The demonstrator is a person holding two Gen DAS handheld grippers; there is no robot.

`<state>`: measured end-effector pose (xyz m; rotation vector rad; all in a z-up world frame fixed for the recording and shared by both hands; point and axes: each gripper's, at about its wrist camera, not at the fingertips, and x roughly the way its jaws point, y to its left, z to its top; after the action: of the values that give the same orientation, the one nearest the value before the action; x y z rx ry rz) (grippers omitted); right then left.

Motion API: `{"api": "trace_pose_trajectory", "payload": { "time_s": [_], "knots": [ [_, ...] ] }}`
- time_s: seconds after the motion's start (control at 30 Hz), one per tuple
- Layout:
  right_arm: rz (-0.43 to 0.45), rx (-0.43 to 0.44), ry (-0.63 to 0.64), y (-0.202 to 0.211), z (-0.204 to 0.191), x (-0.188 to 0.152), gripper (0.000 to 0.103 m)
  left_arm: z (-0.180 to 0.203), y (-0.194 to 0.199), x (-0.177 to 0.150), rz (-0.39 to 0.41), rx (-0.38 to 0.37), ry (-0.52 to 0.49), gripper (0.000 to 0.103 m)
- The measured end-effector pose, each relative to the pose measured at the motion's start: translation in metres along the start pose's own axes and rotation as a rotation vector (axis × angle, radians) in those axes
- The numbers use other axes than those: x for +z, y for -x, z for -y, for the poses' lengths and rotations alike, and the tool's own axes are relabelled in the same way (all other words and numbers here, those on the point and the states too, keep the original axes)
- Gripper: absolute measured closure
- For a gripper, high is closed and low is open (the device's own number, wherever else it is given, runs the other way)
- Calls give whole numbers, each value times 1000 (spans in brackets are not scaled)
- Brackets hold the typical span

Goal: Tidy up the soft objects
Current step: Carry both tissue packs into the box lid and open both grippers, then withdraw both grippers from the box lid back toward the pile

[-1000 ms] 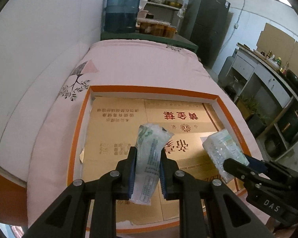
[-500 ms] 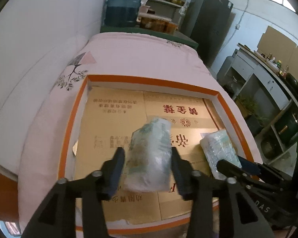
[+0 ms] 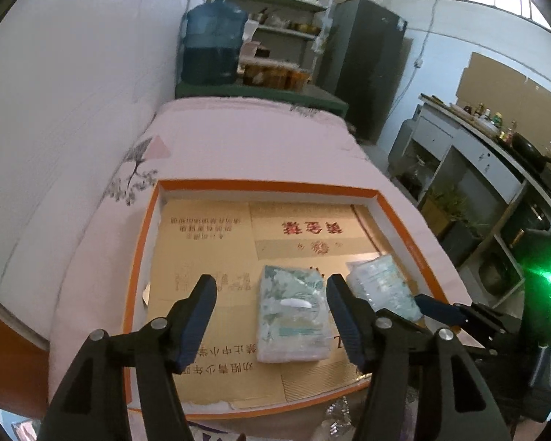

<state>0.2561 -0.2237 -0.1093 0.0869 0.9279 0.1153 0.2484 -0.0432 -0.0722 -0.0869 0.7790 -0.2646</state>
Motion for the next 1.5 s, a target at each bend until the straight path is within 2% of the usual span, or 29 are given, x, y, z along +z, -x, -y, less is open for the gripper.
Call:
{"api": "trace_pose_trajectory", "payload": {
  "time_s": [0.47, 0.57, 0.83, 0.97, 1.13, 1.3, 1.5],
  "knots": [
    [65, 3, 2, 28, -5, -3, 43, -10, 30, -3, 65, 13, 32, 41],
    [84, 11, 6, 39, -8, -6, 43, -8, 38, -5, 77, -3, 18, 41],
    [134, 29, 34, 75, -24, -20, 43, 3, 58, -14, 104, 19, -32, 41],
    [165, 33, 49, 93, -31, -28, 43, 5, 73, -19, 115, 16, -23, 41],
    [181, 44, 38, 109, -32, -36, 43, 8, 92, -26, 158, 56, -42, 41],
    [178, 58, 31, 119, -33, -42, 43, 9, 106, -31, 163, 36, -45, 41],
    [182, 66, 33, 128, -35, -50, 43, 8, 121, -38, 186, 48, -40, 41]
  ]
}}
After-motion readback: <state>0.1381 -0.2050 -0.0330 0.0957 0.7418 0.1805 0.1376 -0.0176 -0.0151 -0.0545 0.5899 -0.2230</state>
